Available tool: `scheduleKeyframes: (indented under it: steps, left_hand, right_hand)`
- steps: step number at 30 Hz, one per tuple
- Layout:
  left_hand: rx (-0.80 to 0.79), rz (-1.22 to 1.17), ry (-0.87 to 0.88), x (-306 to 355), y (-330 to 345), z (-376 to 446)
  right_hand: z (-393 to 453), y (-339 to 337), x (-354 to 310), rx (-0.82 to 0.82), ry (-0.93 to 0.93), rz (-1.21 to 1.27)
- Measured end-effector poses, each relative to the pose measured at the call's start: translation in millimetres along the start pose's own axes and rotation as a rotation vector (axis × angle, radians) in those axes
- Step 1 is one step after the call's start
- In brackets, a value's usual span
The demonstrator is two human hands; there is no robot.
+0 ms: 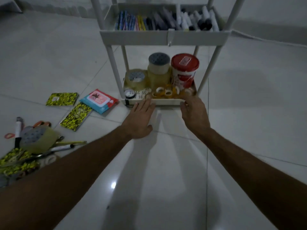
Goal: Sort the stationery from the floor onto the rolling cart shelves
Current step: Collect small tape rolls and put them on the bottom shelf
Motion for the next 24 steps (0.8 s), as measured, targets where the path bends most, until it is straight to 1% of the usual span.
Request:
scheduleKeyframes:
  steps: [3,8,11,14,18,20,22,24]
  left_hand:
    - [0.020,-0.113,0.026,21.1,-3.1,-36.7]
    - [-0.016,-0.263,0.061,49.6,7.3,-130.7]
    - [-0.023,-0.363,0.027,61.9,19.9,-192.1]
    - [-0.064,-0.450,-0.012,80.1,30.4,-248.7]
    - [-0.146,-0.490,0.017,108.2,45.1,-307.1]
    - [-0.168,-0.475,0.018,118.5,53.0,-328.6]
    - [-0.151,-0.474,0.031,124.9,56.0,-344.7]
    - [-0.122,-0.484,0.056,130.6,57.3,-356.7]
  right_hand:
    - [-53.6,-4.3,-12.8,-0.089,-0.022,0.049]
    - [-172.1,-9.8,-48.2,-0.357,-0.159,0.101]
    - [-242.5,-11.9,-67.3,-0.583,-0.253,0.150]
    - [-308.7,-12.7,-78.7,-0.843,-0.330,0.194]
    - [-388.1,-19.1,-81.4,-1.249,-0.394,0.160]
    - [-419.8,-27.6,-75.9,-1.398,-0.440,0.137]
    - [-440.3,-37.4,-69.9,-1.479,-0.480,0.104]
    - [-451.2,-47.7,-65.0,-1.501,-0.508,0.108]
Point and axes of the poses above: each hand's wrist, its own z-axis towards the middle knuckle, its own y-axis out of the palm, x = y × z, the point moved 5 cm from there along z, towards the middle knuckle, and after that the axes turned 11 degrees about y, right-handed, at the moved point
